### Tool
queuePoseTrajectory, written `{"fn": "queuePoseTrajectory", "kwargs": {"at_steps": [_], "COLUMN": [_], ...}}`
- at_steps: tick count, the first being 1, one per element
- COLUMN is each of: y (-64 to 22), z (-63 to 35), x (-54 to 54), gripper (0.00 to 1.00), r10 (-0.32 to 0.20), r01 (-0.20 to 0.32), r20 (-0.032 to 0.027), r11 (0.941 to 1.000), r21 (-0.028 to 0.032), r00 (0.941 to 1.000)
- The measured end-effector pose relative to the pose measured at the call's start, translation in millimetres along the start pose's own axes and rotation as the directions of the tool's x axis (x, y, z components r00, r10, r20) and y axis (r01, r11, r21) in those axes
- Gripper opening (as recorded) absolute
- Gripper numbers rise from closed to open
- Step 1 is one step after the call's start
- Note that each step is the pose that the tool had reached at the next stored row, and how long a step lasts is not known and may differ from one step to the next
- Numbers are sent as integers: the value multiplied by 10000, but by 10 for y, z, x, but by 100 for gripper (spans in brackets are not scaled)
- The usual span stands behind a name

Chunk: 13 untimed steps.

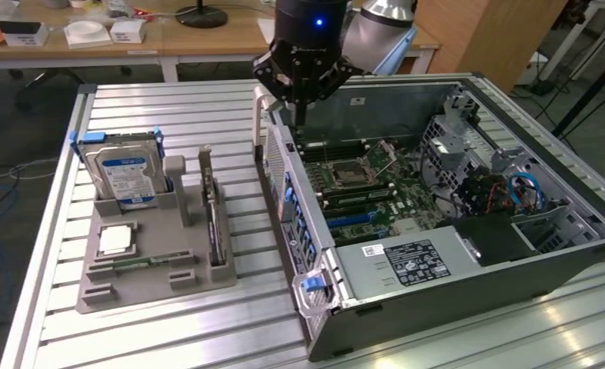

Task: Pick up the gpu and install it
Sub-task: 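Reach for the gpu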

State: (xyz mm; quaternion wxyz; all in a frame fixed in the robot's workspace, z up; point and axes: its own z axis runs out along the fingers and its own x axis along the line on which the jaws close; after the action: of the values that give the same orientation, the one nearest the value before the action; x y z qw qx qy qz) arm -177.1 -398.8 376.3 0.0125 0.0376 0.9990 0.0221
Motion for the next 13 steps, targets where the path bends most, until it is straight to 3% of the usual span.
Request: {"fn": "queuePoseTrajectory", "kwargs": {"at_steps": [13], "y": [-6], "z": [18], "x": [66], "gripper": [11], "r10": [-1], "r01": [1], "r20": [0], "r11": [10000], "r21": [0], "r00": [10000]}}
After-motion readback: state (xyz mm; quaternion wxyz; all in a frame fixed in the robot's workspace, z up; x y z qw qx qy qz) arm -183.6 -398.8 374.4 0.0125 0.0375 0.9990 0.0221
